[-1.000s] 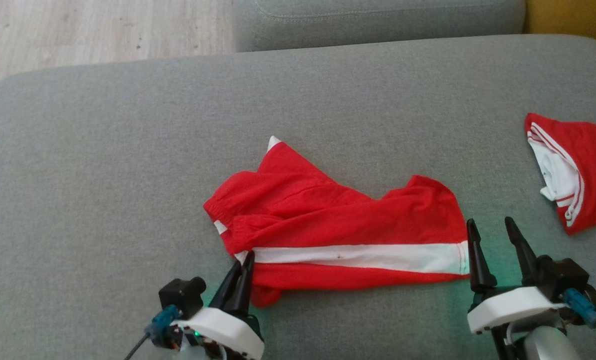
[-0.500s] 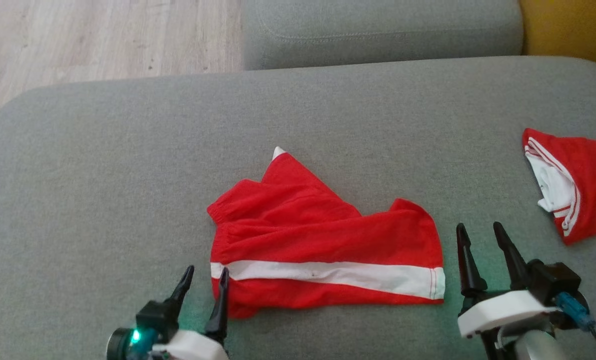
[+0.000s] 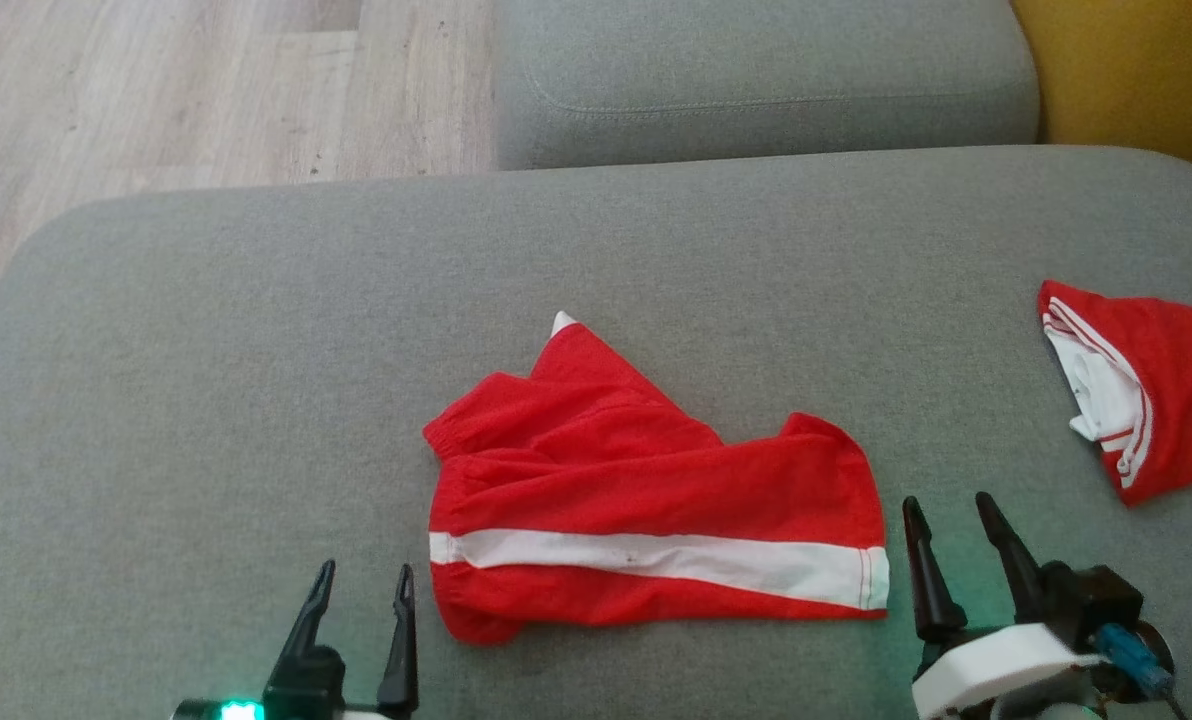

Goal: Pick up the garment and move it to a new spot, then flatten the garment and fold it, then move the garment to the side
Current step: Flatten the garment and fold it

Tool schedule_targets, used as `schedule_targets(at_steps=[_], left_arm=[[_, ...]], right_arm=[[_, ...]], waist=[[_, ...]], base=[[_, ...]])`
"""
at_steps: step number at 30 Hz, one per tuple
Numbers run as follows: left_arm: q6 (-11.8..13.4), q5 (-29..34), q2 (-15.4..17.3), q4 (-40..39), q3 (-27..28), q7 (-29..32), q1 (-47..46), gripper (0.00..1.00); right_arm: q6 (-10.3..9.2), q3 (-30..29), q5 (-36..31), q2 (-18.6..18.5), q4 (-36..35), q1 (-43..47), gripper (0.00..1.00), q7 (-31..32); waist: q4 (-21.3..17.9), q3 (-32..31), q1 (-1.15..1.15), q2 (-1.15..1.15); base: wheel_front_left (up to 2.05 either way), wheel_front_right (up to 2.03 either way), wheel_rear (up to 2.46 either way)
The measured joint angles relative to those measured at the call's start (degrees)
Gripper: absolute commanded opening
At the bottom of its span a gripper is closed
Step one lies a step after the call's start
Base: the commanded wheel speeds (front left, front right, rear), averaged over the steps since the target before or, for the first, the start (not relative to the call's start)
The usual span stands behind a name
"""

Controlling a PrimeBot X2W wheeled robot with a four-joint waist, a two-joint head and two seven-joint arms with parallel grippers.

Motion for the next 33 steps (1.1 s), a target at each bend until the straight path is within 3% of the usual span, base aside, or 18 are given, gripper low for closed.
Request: schedule_targets(at_steps=[6,12,23,33], left_arm=[[-0.8,0.0,-0.3,0.0,1.0,0.0,0.2,1.0],[-1.9,0.0,-0.9,0.2,1.1,0.0,0.2,1.0],[-2.9,0.5,-1.5,0.4,1.4,0.0,0.2,1.0],[-3.4,0.4,-1.6,0.3,1.6,0.0,0.2,1.0]], right_arm=[[0.0,1.2,0.1,0.0,4.2,0.0,1.0,0.0],[0.0,4.6,4.2,0.0,12.5,-0.3,1.0,0.0],[0.0,9.7,12.0,0.0,18.0,-3.9,1.0,0.0],[0.0,10.5,12.6,0.0,14.6,-4.7,1.0,0.0]], waist=[[0.4,-0.2,0.0,0.0],[1.1,0.0,0.0,0.0],[2.3,0.9,0.0,0.0],[2.7,1.3,0.0,0.0]], base=[[0.0,0.0,0.0],[0.0,0.0,0.0],[0.0,0.0,0.0],[0.0,0.0,0.0]])
